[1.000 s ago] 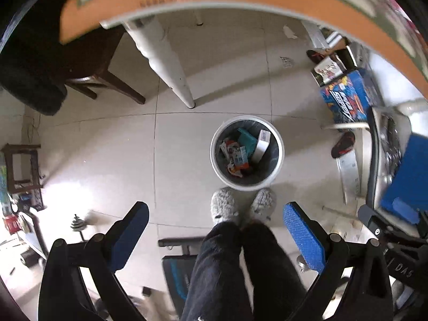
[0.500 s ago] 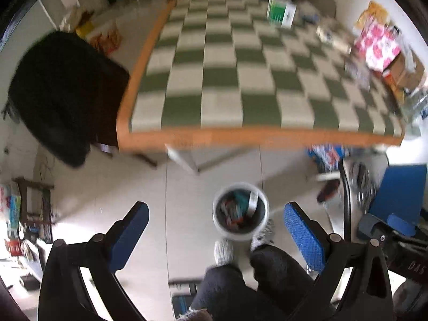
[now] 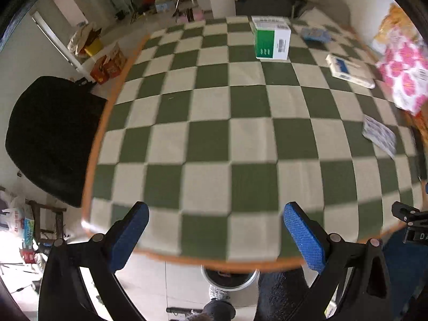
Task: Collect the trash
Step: 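Move both tools back over the table, then grasp the silver blister pack with the right tool while the left tool grasps the green-white cold medicine box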
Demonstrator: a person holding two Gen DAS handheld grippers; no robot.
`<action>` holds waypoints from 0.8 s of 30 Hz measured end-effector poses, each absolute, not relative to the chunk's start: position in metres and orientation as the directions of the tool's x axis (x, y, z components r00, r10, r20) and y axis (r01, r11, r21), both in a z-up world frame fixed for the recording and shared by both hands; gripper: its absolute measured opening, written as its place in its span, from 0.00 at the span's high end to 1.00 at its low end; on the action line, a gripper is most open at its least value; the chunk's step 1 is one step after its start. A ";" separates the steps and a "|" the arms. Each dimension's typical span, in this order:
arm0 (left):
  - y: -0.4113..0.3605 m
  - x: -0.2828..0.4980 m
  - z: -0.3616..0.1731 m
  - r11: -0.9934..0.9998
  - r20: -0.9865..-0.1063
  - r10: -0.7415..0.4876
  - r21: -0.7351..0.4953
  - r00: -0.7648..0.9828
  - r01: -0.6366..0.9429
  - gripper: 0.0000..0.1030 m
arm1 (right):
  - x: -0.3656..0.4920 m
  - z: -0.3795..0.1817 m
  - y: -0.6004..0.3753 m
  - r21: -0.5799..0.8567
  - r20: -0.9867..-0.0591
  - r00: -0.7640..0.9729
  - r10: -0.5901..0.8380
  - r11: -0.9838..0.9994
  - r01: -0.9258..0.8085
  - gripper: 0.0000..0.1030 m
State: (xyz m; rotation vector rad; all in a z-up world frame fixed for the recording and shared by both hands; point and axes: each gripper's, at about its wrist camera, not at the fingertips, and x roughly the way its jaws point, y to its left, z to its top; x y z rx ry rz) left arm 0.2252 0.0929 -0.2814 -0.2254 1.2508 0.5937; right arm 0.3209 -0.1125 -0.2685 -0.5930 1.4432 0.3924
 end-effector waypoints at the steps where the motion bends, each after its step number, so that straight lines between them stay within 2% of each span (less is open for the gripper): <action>1: 0.091 0.242 -0.287 0.827 -0.939 0.302 0.173 0.164 -0.535 0.00 | 0.344 -0.284 -0.114 -0.150 -0.989 0.079 -0.128 0.778 -0.610 0.01; 5: 0.081 0.308 -0.312 0.826 -0.939 0.333 0.246 0.086 -0.508 0.00 | 0.414 -0.338 -0.108 -0.164 -0.973 0.006 -0.229 0.676 -0.718 0.01; 9: 0.073 0.360 -0.331 0.827 -0.937 0.348 0.291 0.033 -0.480 0.00 | 0.447 -0.375 -0.096 -0.151 -0.956 -0.017 -0.294 0.541 -0.828 0.00; 12: 0.075 0.379 -0.333 0.823 -0.933 0.359 0.311 0.012 -0.475 0.00 | 0.464 -0.379 -0.093 -0.054 -0.962 -0.092 -0.257 0.509 -0.859 0.01; 13: 0.077 0.384 -0.333 0.821 -0.933 0.360 0.315 0.004 -0.476 0.00 | 0.471 -0.378 -0.095 -0.028 -0.967 -0.113 -0.228 0.536 -0.844 0.04; 15: 0.083 0.392 -0.329 0.817 -0.932 0.363 0.319 -0.002 -0.481 0.00 | 0.483 -0.376 -0.102 0.015 -0.968 -0.165 -0.189 0.612 -0.790 0.10; 17: 0.093 0.400 -0.322 0.806 -0.924 0.382 0.335 -0.002 -0.488 0.00 | 0.496 -0.366 -0.109 0.007 -0.977 -0.153 -0.148 0.696 -0.718 0.27; 19: 0.107 0.407 -0.312 0.793 -0.916 0.402 0.346 0.004 -0.502 0.00 | 0.513 -0.356 -0.117 0.031 -0.984 -0.156 -0.080 0.799 -0.600 0.36; 24: 0.150 0.434 -0.281 0.772 -0.924 0.379 0.288 0.047 -0.567 0.00 | 0.562 -0.344 -0.130 0.186 -0.972 -0.177 0.154 0.965 -0.184 0.39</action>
